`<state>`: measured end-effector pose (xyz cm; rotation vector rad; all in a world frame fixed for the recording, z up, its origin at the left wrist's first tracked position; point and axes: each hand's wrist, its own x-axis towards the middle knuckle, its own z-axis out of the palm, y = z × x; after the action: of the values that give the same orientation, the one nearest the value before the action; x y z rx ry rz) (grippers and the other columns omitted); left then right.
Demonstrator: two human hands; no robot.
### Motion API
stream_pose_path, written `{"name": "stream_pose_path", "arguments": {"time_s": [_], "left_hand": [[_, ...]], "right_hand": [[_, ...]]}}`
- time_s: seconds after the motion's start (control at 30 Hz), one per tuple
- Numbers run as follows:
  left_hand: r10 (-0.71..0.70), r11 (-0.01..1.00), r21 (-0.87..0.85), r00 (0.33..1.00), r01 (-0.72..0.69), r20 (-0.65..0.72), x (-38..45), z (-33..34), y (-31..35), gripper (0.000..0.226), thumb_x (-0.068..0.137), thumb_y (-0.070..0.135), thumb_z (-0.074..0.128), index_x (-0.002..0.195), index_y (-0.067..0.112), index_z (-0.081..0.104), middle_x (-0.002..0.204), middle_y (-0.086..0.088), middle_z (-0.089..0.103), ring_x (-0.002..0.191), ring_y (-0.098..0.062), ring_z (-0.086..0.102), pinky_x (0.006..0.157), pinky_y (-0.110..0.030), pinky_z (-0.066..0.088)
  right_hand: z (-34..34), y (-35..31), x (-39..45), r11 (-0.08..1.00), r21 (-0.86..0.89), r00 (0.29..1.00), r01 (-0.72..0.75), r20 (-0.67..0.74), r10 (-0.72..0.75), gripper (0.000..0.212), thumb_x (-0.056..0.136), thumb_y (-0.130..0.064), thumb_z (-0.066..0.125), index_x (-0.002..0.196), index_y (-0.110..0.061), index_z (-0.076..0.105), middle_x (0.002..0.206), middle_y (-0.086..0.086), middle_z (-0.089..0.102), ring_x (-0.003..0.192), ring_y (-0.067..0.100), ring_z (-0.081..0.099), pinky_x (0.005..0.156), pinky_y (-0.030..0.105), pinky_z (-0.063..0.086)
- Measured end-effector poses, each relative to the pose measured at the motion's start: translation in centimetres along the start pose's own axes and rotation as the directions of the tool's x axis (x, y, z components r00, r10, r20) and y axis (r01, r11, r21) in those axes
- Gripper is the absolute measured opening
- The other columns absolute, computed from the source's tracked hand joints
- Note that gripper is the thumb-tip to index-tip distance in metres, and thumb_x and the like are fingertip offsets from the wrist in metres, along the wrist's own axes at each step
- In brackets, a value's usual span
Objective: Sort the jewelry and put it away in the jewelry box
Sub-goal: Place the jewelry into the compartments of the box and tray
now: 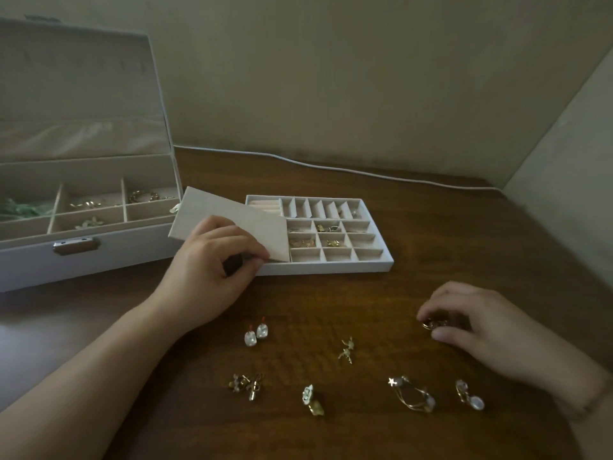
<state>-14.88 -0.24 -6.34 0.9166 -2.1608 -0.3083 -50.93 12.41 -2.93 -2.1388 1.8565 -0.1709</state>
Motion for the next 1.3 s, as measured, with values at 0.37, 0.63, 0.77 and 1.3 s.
{"name": "stream_pose_path", "arguments": {"time_s": [0.37,0.63,0.77,1.3], "left_hand": [[0.0,1.0,-0.031,1.0,0.0,0.0,0.0,-0.1,-0.2,0.013,0.087,0.024,0.069,0.097,0.027,0.077,0.096,0.015,0.069,0.107,-0.017,0.054,0.087,-0.04,0.052],[-0.012,0.999,-0.039,1.0,0.013,0.014,0.0,-0.1,-0.1,0.013,0.089,0.02,0.071,0.099,0.026,0.077,0.099,0.014,0.07,0.109,-0.011,0.05,0.086,-0.029,0.049],[-0.007,0.999,-0.047,1.0,0.007,0.013,0.0,-0.1,-0.3,0.013,0.09,0.021,0.07,0.099,0.027,0.077,0.099,0.016,0.069,0.108,-0.009,0.05,0.086,-0.028,0.049],[0.012,1.0,-0.02,1.0,-0.012,0.01,0.1,0.3,-0.6,0.014,0.09,0.026,0.067,0.1,0.028,0.076,0.1,0.015,0.07,0.109,-0.011,0.05,0.086,-0.031,0.048]], "right_hand": [[-1.0,-1.8,2.8,0.991,-0.133,1.0,-0.01,0.002,0.01,0.024,0.087,-0.026,0.068,0.084,-0.049,0.058,0.096,-0.026,0.057,0.09,-0.008,0.055,0.073,0.009,0.044],[-2.9,-4.0,6.1,0.996,0.082,0.95,0.033,-0.311,-0.006,0.021,0.079,-0.023,0.073,0.083,-0.043,0.067,0.089,-0.025,0.064,0.091,-0.013,0.057,0.068,0.011,0.04],[-2.4,-4.7,10.9,0.993,0.118,0.894,-0.004,-0.444,0.057,0.014,0.08,-0.014,0.077,0.088,-0.026,0.074,0.089,-0.013,0.068,0.082,-0.001,0.059,0.068,0.01,0.04],[-1.9,-6.5,2.3,0.98,0.096,0.985,0.173,-0.017,-0.172,0.031,0.079,-0.054,0.055,0.11,-0.056,0.058,0.112,-0.035,0.057,0.103,-0.01,0.056,0.071,0.018,0.048]]}}
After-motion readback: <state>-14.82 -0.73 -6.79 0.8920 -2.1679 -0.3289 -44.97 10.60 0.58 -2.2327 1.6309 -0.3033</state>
